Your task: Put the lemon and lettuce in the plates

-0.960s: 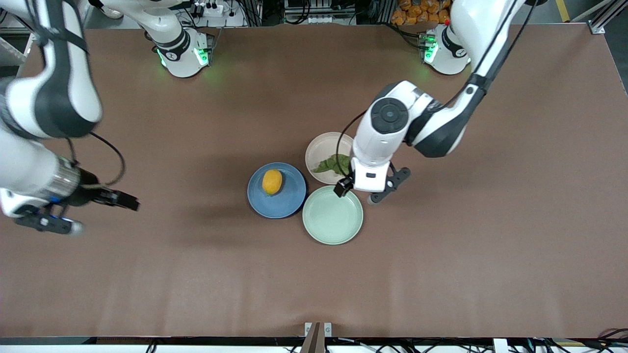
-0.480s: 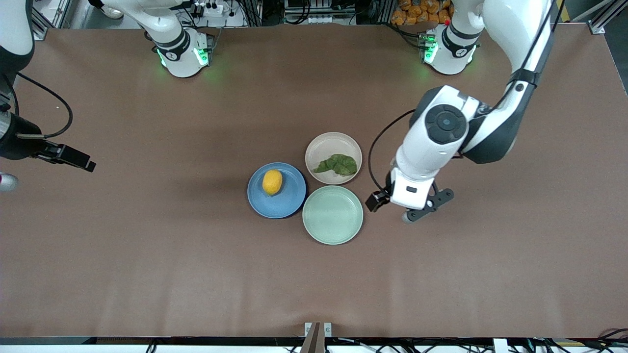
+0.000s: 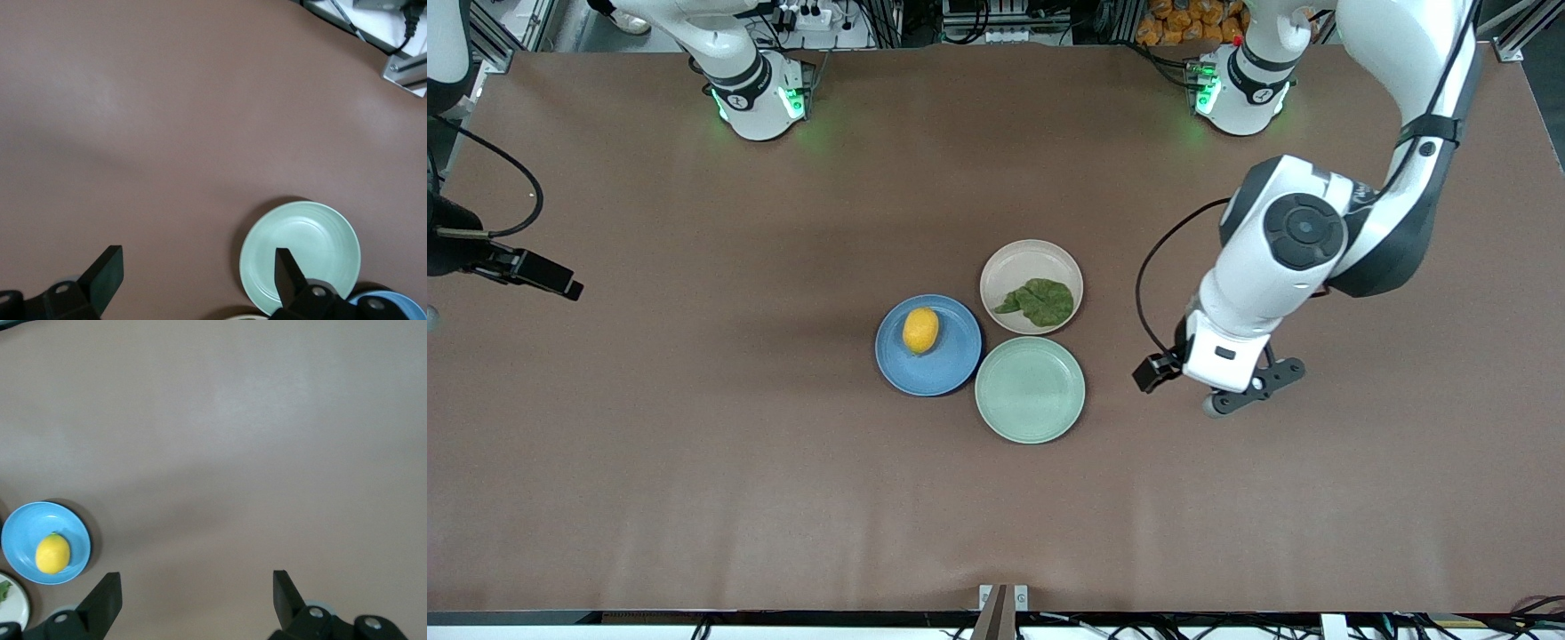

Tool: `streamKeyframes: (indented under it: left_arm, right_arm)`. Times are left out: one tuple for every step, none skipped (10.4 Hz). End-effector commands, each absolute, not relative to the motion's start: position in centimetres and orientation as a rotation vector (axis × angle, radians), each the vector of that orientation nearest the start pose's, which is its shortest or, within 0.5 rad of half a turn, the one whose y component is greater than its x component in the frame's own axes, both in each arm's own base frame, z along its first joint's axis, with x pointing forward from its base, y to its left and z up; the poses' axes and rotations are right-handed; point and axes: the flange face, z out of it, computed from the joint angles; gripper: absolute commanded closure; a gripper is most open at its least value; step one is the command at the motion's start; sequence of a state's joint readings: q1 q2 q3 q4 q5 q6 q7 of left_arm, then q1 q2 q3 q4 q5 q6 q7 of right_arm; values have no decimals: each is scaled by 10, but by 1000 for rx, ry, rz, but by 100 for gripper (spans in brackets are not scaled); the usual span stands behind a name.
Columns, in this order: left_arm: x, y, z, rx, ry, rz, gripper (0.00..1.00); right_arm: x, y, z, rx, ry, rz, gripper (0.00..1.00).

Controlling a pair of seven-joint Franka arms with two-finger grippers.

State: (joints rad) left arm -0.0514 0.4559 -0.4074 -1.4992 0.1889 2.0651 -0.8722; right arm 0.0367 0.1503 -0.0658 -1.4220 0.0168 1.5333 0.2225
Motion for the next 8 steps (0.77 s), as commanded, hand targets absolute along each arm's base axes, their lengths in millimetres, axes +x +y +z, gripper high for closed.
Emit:
streamKeyframes:
  left_arm:
    - [650,-224,457,-3157,-475,-198,0]
    - [651,-202,466,-3148,-429,-185,0]
    - [652,-180,477,-3167,-385,-156,0]
    - [651,-159,496,-3204,-317,-156,0]
    - [649,-131,510,-3219,-246,-145,0]
    - [644,-110,519,-3213,-218,-103,0]
    - [637,-93,529,-3205,-224,-56,0]
    - [630,-77,546,-3202,-207,-45,0]
  right_arm:
    - [584,-19,613,-3133,404,123,0]
    - [582,-15,620,-3153,399,131,0]
    - [582,-14,625,-3177,396,108,0]
    - [583,-17,627,-3177,409,101,0]
    - [583,-16,630,-3178,387,91,0]
    - [583,-15,630,-3171,380,93,0]
    - [582,-14,630,-3163,375,93,0]
    - [581,-9,632,-3161,360,89,0]
